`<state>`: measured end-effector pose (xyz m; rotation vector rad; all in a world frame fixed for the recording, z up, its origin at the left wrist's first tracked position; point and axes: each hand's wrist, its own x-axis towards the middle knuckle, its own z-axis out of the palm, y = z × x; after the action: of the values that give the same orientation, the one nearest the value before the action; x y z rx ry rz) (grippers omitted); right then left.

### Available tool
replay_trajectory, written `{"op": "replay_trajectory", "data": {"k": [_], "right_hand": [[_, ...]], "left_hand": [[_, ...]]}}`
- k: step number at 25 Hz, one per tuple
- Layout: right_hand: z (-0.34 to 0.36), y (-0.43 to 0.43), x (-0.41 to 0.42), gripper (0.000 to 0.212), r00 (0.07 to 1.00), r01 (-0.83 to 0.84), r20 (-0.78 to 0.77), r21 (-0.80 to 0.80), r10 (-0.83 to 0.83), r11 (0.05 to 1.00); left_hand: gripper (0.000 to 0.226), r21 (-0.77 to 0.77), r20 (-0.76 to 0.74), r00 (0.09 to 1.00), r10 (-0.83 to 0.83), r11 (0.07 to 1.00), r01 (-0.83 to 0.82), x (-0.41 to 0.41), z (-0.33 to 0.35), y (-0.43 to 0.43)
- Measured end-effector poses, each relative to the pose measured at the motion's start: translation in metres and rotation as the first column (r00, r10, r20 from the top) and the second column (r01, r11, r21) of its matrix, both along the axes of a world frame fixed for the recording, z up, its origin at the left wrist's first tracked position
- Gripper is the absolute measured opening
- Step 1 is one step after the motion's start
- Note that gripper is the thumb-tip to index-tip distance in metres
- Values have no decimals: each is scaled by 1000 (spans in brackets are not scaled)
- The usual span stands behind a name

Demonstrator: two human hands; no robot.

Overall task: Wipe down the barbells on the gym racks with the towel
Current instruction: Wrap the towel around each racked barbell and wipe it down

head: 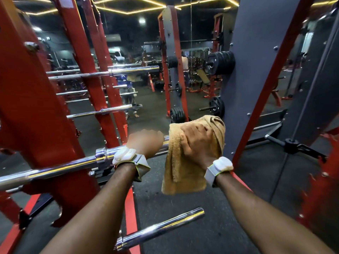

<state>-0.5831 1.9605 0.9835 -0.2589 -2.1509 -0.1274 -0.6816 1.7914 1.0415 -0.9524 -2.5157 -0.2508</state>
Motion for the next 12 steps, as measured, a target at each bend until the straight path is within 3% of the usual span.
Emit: {"op": "replay_trajectory", "data": {"k": [2, 4, 5, 7, 8, 9, 10, 11, 12], "right_hand": [[6, 29, 6, 34, 994, -110, 37, 78, 108, 991], [17, 57, 7, 33, 992, -112, 59, 44, 110, 993], [22, 68, 4, 35, 996, -73, 53, -24, 74, 997], [32, 84, -2, 40, 994, -84, 35, -336, 102, 938], [35, 90, -6, 39, 982, -168, -21, -557, 188, 814], [39, 93, -6, 35, 948, -295, -155, -762, 279, 577], [38, 96, -7, 29, 902, -402, -314, -862, 297, 308], [33, 95, -4, 26, 861, -477, -439, -871, 256, 112], [23, 92, -3, 27, 834, -527, -512, -850, 203, 20]], "left_hand": [[51, 11, -22, 1000, -3, 1000, 3, 0, -1, -1], [53, 16, -41, 999, -15, 1000, 15, -1, -3, 0], [54, 24, -52, 999, -15, 1000, 16, -2, -4, 0], [55, 42, -69, 998, -5, 999, 8, -3, -4, 1], [54, 47, -69, 998, 2, 999, 1, -3, -3, 1], [54, 54, -67, 998, 3, 999, 0, -2, -3, 2], [53, 60, -68, 998, 3, 998, 1, -1, -3, 3], [53, 67, -74, 997, 2, 998, 3, 1, -3, 3], [52, 76, -80, 997, 5, 997, 1, 2, -4, 4]]}}
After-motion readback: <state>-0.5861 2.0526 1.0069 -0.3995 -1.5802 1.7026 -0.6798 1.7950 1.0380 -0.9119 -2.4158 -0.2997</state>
